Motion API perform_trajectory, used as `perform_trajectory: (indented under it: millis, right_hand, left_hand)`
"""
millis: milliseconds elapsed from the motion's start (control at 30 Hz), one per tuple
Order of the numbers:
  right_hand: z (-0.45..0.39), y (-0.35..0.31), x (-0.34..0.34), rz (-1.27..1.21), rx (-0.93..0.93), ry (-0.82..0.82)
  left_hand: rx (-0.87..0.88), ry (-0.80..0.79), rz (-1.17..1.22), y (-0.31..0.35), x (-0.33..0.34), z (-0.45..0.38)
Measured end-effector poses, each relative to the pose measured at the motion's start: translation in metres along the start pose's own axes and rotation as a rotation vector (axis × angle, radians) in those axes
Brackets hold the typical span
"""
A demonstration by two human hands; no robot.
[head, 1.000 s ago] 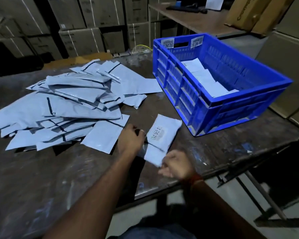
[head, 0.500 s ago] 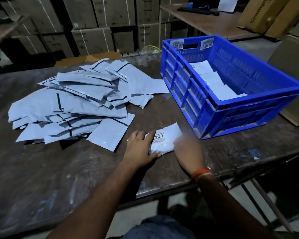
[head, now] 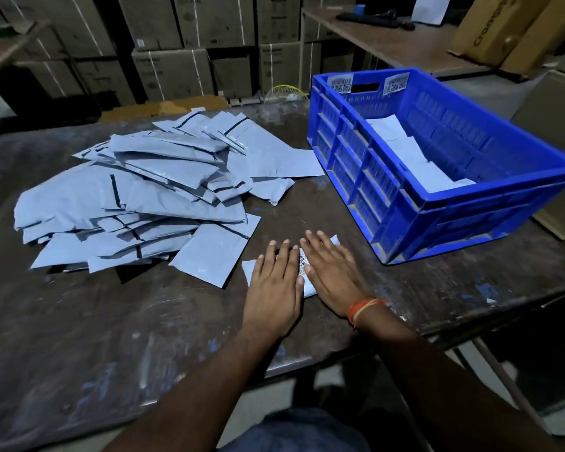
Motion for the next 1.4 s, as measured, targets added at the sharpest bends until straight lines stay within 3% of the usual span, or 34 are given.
perform_trajectory:
  millis: [200,600,767,867,967,1067,1200,1300,1400]
  right_hand:
    - [0.006,0.015,0.005,0.071,0.067,-0.049]
    - [0.007,0.048,0.010,0.018,0.324,-0.167]
    - [0.010,0.069,0.007,0.082,0.408,-0.137]
    - [0.012,0.077,0.002,0.065,0.444,-0.079]
    - [0.017,0.075,-0.003,-0.084,0.474,-0.025]
    - [0.012,0.071,-0.005,-0.244,0.486,-0.072]
    - [0.005,0.069,-0.005,-0.736,0.526,-0.108]
    - [0.000,0.067,-0.007,-1.145,0.535,-0.166]
    - [-0.007,0.060,-0.011,-1.326,0.529,-0.325]
  left_hand:
    - [0.027,-0.059,-0.015,-0.013,0.001,0.001]
    - [-0.128,-0.126,0.051,-0.051,0.001,0.022]
    - [-0.193,-0.145,0.089,-0.057,0.004,0.024]
    - [-0.316,-0.093,0.133,-0.058,-0.005,0.025]
    - [-0.498,0.054,0.262,-0.056,-0.029,0.043]
    - [-0.644,0.069,0.416,-0.058,-0.027,0.050]
    - [-0.859,0.071,0.704,-0.076,-0.006,0.044]
    - [-0.896,0.169,1.108,-0.073,0.001,0.046]
    - [-0.970,0.235,1.441,-0.061,-0.009,0.055]
Point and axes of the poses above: each hand's wrist, its own z-axis away from the middle knuckle, its own x-axis out of the palm, y = z × x, the point moved 10 cm from there along -z, towards the middle knuckle, and after that the axes turned 5 degrees about x, right-handed, at the moved point
